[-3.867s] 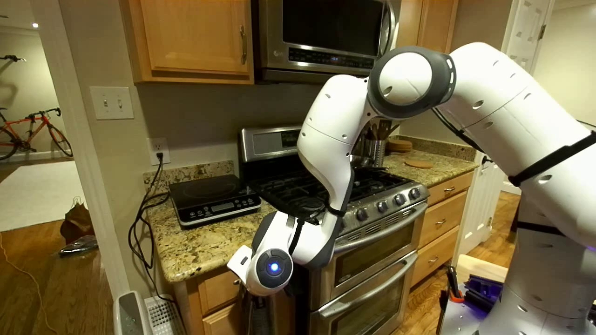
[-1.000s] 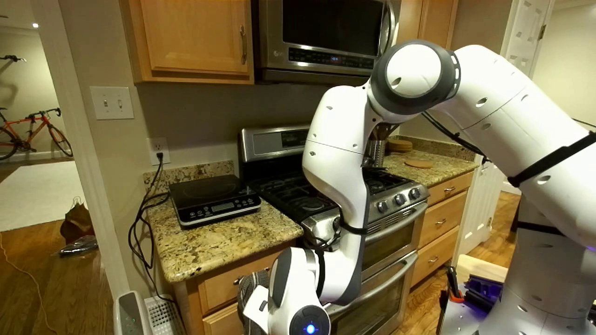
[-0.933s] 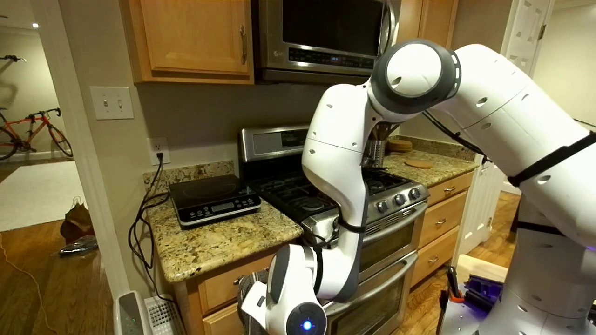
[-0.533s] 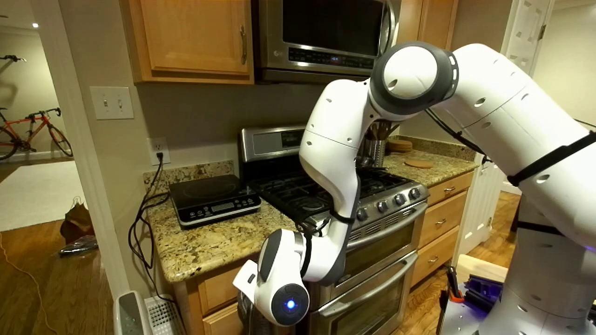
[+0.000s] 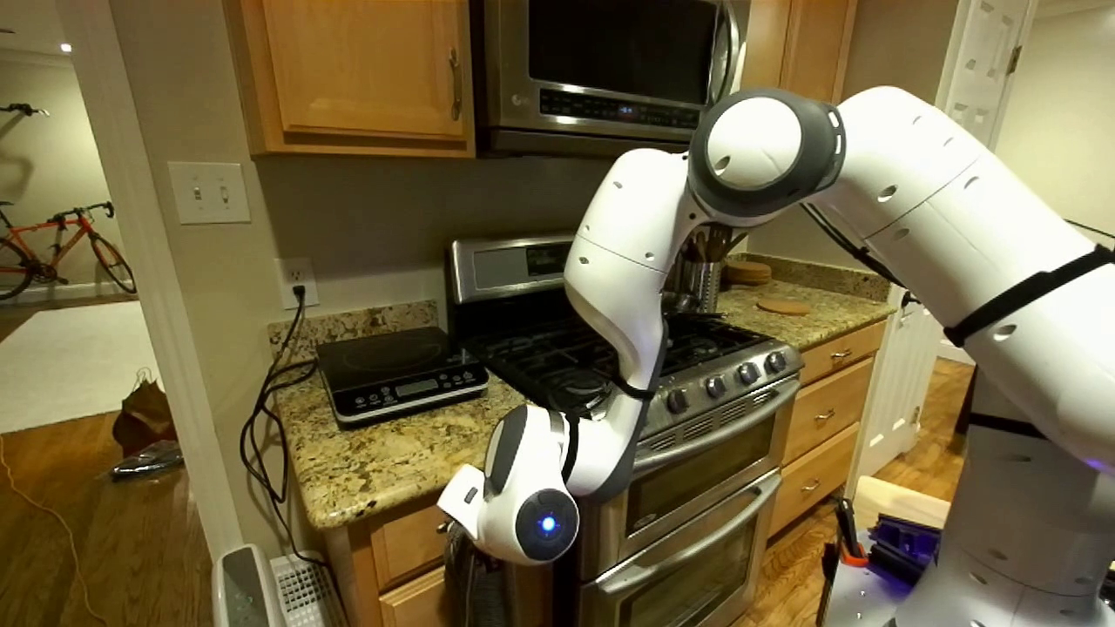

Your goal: Open the first top drawer

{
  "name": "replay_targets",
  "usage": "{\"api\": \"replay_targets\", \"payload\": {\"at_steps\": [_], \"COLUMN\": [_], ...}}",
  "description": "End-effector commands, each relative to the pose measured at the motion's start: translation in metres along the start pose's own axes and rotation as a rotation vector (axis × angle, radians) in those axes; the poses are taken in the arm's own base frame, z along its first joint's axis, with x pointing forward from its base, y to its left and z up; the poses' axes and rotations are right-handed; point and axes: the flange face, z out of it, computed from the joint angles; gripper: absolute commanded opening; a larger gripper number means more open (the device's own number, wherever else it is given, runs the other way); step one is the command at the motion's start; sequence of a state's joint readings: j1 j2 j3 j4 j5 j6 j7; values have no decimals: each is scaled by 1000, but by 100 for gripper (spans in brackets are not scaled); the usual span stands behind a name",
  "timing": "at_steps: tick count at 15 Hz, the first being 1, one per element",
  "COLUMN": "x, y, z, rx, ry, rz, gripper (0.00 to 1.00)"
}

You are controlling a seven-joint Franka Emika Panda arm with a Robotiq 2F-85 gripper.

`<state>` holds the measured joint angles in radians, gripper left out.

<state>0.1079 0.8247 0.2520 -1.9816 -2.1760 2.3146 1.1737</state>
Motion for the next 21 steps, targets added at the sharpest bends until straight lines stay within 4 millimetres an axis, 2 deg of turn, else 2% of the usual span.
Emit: {"api": "replay_targets", "payload": {"at_steps": [1, 7, 16, 17, 18, 19, 21], "x": [-8, -15, -19, -18, -17, -17, -16], "y": [12, 5, -1, -2, -2, 0, 0], "z": [15, 14, 46, 50, 53, 56, 55], "rx": [41, 112, 141, 146, 149, 148, 147], "ry": [35, 47, 26, 28, 30, 32, 36], "rz": [-2, 26, 50, 56, 59, 62, 61], "gripper": [100, 100, 100, 96, 80, 72, 64]}}
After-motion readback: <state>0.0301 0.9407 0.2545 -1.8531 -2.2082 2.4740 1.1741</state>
